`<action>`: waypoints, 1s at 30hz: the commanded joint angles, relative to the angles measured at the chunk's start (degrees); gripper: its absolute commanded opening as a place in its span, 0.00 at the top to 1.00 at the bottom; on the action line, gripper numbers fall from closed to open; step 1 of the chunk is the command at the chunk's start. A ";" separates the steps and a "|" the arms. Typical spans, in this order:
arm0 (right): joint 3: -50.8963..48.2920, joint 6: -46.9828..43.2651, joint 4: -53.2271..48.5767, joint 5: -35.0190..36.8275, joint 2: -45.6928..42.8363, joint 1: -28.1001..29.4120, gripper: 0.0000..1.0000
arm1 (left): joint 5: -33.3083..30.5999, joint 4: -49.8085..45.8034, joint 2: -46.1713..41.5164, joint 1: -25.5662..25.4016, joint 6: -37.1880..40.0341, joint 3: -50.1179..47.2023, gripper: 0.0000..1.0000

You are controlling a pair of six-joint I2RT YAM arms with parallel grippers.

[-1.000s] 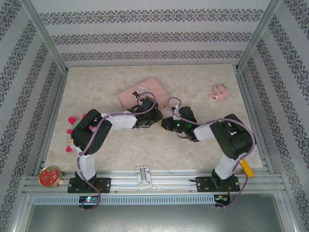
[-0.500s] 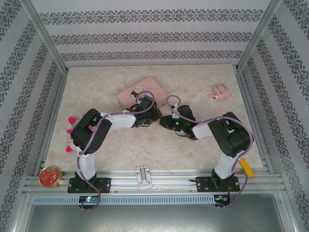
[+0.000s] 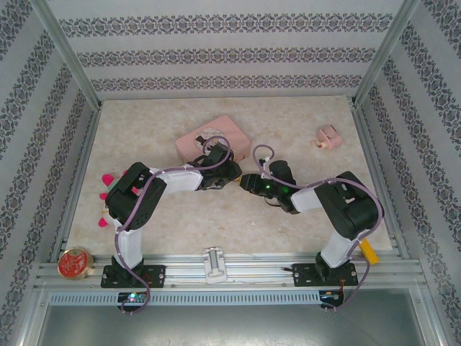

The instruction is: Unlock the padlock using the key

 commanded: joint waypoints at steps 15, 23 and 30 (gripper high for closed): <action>0.44 0.84 5.59 1.35 1.73 1.25 0.74 | 7.59 -0.67 0.31 -0.78 -3.41 -2.50 0.84; 0.57 2.61 8.56 1.07 4.29 1.43 0.76 | 7.84 -0.02 0.36 -0.78 -3.60 -2.74 0.84; 1.13 5.20 11.72 0.36 6.26 1.41 0.84 | 8.12 0.54 0.45 -0.78 -3.87 -3.05 0.84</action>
